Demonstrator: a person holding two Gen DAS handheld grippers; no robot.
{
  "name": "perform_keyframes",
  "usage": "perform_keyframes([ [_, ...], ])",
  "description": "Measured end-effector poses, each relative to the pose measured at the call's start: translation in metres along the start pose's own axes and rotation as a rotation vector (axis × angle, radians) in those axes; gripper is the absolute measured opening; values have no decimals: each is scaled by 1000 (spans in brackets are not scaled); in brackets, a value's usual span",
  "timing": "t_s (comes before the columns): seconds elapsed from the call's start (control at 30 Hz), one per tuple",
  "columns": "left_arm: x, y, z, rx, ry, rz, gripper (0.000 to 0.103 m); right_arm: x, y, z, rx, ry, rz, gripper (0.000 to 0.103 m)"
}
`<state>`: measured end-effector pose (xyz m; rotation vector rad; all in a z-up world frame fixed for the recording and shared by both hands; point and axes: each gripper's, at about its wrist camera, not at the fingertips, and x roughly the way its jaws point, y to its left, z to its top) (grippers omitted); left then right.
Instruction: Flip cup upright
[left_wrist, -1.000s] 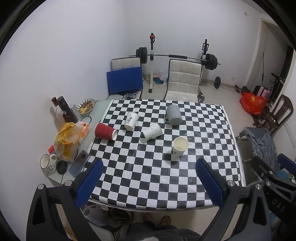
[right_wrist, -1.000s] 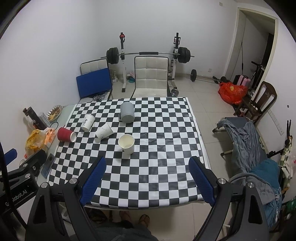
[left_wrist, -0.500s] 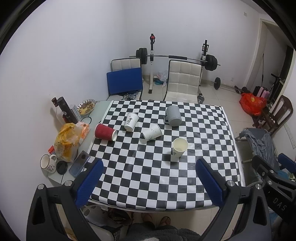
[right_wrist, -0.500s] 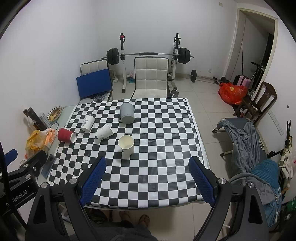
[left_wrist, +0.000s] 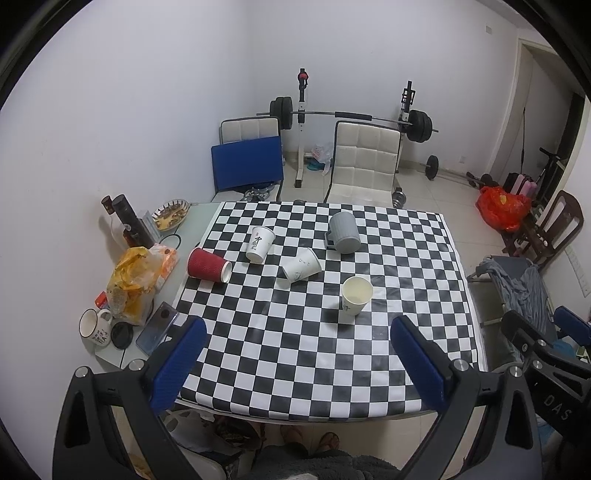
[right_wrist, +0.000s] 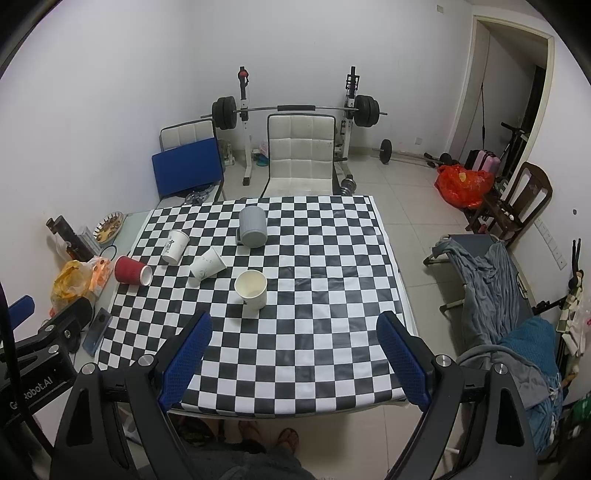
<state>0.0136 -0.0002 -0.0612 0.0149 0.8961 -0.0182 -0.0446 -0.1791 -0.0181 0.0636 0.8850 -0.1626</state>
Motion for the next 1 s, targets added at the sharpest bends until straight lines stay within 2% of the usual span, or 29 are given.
perform_keyframes([
  [0.27, 0, -4, 11, -1, 1, 0, 102, -4, -5, 7, 1, 5, 6, 92],
  [1.0, 1, -1, 10, 1, -1, 2, 102, -2, 1, 9, 1, 9, 5, 92],
])
